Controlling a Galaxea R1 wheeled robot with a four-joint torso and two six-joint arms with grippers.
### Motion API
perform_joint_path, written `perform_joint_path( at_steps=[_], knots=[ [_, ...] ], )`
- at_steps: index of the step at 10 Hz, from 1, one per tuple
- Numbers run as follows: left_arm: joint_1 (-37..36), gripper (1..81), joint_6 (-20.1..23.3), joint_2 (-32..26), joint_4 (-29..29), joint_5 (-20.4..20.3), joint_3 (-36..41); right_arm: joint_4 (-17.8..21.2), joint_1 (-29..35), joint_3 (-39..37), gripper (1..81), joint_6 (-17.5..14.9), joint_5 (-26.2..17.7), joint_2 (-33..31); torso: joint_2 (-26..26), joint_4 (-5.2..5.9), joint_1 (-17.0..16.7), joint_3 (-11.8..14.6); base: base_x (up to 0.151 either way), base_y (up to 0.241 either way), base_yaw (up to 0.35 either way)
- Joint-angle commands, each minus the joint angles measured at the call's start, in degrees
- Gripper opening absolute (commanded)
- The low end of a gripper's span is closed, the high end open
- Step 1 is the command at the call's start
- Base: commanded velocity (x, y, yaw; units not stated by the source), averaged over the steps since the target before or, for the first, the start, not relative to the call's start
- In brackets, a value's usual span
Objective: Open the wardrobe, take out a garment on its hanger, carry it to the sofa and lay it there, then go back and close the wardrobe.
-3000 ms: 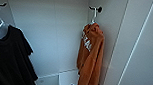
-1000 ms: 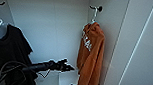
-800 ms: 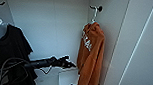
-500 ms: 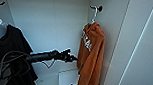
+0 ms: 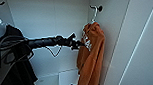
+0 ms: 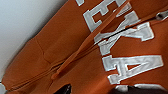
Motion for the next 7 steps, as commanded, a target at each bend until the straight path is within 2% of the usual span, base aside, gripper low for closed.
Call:
perform_joint_path(
  at_steps=[1, 4, 7],
  knots=[
    [-14.65, 81.1, -3.22, -1.13, -6.8, -4.53, -0.64, 0.11, 1.98, -0.37, 81.1, 0.05, -3.39, -0.13, 0.0, 0.0, 0.0, 0.0, 0.0, 0.0, 0.0],
    [-20.1, 81.1, -3.92, -1.75, -12.43, -4.61, -2.49, 0.03, 2.06, -0.37, 81.1, -0.04, -3.57, 0.22, 0.02, 0.0, 0.0, 0.0, 0.0, 0.0, 0.0],
    [-23.8, 81.1, -4.19, -1.39, -19.45, -7.51, -4.58, 0.03, 1.71, -0.37, 81.1, -0.04, -3.57, 0.39, 0.02, 0.0, 0.0, -0.02, 0.0, 0.0, 0.0]
  ],
)
